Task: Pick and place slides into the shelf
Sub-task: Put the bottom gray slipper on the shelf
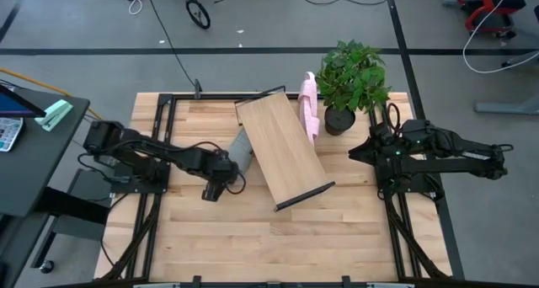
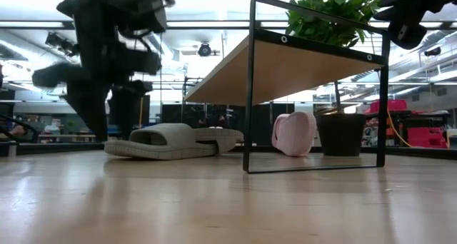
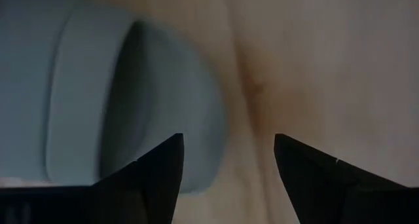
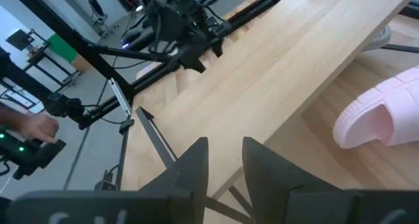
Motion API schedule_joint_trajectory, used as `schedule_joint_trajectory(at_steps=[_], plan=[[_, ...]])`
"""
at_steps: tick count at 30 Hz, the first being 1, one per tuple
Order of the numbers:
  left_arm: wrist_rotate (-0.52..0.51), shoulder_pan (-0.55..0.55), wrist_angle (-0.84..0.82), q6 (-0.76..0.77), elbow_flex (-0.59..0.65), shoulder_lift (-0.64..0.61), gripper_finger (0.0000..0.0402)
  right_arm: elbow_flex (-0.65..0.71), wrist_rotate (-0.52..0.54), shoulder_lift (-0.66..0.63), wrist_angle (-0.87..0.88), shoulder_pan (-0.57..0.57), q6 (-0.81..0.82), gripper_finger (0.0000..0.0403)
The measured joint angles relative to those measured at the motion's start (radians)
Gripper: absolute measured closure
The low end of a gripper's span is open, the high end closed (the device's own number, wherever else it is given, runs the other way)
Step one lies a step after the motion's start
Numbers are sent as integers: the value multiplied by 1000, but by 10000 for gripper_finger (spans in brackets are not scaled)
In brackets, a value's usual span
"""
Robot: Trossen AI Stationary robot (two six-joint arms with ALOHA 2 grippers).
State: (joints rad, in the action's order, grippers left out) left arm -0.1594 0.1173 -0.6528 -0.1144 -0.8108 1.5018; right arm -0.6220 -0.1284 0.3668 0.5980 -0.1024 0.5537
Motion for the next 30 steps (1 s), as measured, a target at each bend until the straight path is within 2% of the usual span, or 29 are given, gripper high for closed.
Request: schedule_joint_trajectory(at_steps=[2, 11, 18, 23, 30], plan=[[-37, 0, 4, 10, 0, 23, 163, 0, 0, 1, 1, 0, 2, 302], [-54, 1, 34, 33, -2, 112, 166, 0, 2, 5, 1, 0, 5, 301], [-81, 2, 42, 128, -3, 132, 186, 0, 2, 13, 1, 0, 21, 300], [-103, 1, 51, 160, -2, 135, 239, 0, 1, 17, 0, 0, 21, 300], [-91, 10, 51, 184, -2, 134, 363, 0, 1, 19, 0, 0, 21, 300]])
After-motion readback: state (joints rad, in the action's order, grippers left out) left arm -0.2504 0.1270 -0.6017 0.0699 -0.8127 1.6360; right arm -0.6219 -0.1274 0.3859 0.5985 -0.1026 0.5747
